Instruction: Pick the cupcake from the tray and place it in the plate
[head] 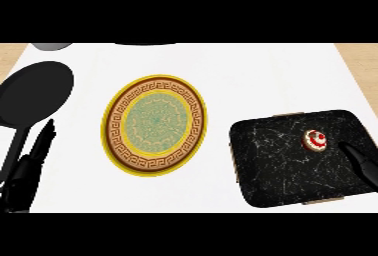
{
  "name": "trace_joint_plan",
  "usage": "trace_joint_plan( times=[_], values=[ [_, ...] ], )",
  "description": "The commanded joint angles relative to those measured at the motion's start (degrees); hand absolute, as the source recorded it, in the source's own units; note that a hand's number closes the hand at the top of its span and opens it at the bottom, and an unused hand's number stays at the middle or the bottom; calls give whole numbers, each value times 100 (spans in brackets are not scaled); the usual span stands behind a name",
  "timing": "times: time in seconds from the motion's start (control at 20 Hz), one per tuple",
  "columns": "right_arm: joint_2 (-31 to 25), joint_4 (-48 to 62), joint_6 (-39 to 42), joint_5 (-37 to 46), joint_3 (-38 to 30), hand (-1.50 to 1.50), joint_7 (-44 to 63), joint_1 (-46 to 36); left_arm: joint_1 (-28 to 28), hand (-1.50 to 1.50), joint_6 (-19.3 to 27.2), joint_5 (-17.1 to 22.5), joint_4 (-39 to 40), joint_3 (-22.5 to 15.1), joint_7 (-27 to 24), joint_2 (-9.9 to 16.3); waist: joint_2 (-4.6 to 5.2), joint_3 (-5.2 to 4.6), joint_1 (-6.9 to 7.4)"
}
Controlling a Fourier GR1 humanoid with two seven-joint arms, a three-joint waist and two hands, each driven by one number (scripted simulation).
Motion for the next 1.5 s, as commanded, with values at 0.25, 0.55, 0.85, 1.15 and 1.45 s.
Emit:
trace_joint_plan(
  times=[0.25, 0.55, 0.85, 1.15, 1.45],
  values=[
    [-1997, -554, 640, 766, 338, -150, 2466, 1036, -71, 0, -118, -77, 73, 7, -16, -65, 34, -18, 78],
    [-2913, -485, 1089, 781, 149, -150, 4204, 587, 164, 0, -131, -249, -204, -19, 5, -44, 35, -2, 170],
    [-3383, 239, 2137, 208, -23, -150, 4875, -113, -73, 0, -437, -120, -39, 246, 86, -53, 33, 6, 130],
    [-3331, 867, 3006, 217, 423, -150, 4834, -314, -81, 0, -244, -446, 254, 163, -87, -458, 35, 6, 95],
    [-3168, 1707, 3698, 458, 749, -150, 4850, -1064, -624, 0, -554, -423, 589, 516, 47, -440, 39, 5, 87]
  ],
)
